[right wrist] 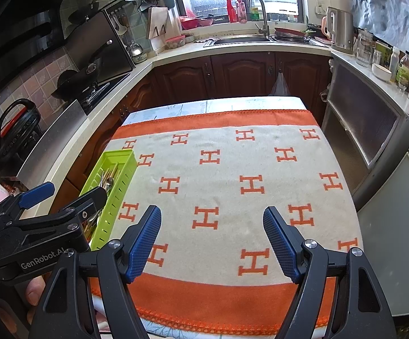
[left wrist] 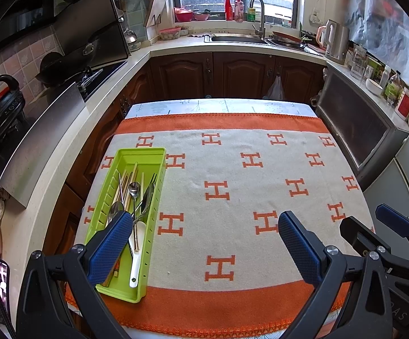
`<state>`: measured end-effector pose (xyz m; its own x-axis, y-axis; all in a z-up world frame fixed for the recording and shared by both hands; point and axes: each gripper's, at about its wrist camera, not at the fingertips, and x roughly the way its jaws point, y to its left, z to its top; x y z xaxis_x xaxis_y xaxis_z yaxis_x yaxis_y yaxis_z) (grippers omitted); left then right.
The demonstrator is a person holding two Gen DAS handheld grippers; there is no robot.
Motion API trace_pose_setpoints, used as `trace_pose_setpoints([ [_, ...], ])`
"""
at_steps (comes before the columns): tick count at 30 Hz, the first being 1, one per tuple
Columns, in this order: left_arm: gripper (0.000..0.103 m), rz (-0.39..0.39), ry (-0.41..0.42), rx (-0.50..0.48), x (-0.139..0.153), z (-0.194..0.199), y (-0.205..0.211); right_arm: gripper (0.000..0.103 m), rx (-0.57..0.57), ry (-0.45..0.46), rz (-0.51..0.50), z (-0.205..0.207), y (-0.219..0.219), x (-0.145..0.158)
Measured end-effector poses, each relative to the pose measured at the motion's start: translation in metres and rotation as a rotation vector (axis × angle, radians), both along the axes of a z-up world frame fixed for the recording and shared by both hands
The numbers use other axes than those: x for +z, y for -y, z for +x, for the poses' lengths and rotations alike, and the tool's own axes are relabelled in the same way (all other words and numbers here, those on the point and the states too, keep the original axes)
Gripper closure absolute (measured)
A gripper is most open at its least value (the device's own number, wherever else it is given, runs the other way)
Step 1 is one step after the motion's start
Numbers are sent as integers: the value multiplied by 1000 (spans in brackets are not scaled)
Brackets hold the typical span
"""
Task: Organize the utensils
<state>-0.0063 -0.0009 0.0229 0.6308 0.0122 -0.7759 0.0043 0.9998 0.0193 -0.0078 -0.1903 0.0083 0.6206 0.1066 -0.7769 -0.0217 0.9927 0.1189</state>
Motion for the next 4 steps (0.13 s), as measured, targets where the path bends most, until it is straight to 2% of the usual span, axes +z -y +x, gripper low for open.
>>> trace_pose_setpoints([
  [4,1,-1,-14,-6,-2,1,-2,27,-3,-9,8,-3,-3,-5],
])
